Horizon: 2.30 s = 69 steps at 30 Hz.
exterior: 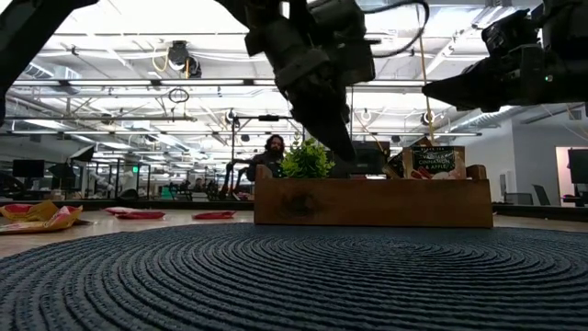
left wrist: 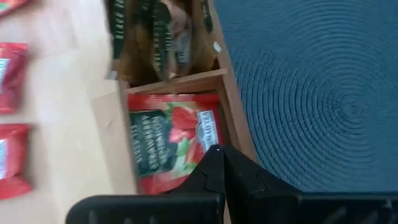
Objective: Pick & Place Tea
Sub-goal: Put the red tea bag into the middle slot of the wooden organizer
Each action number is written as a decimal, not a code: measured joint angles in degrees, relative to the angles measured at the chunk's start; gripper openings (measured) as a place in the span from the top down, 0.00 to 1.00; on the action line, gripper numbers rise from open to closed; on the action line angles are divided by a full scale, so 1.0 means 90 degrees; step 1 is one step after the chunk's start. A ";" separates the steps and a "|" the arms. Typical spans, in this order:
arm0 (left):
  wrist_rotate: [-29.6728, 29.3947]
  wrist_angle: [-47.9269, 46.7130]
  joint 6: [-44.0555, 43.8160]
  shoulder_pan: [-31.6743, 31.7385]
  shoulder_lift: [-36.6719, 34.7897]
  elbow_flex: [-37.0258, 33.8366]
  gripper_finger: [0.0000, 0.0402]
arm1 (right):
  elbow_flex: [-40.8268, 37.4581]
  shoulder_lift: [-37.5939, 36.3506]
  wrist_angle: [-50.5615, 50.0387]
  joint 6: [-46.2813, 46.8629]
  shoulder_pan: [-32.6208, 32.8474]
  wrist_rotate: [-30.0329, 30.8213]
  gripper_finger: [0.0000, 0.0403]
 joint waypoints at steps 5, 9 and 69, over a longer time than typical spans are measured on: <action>0.0085 -0.0077 -0.0119 0.0001 0.0196 0.0030 1.00 | 0.0000 -0.0001 0.0006 0.0000 0.0001 0.0001 1.00; -0.0040 -0.0442 -0.0119 -0.0023 0.0308 0.0363 1.00 | 0.0000 -0.0004 0.0012 0.0000 0.0001 0.0000 1.00; -0.2510 -0.1925 -0.1954 -0.0528 0.1311 0.1728 0.97 | 0.0000 -0.0002 0.0002 0.0000 -0.0001 0.0002 1.00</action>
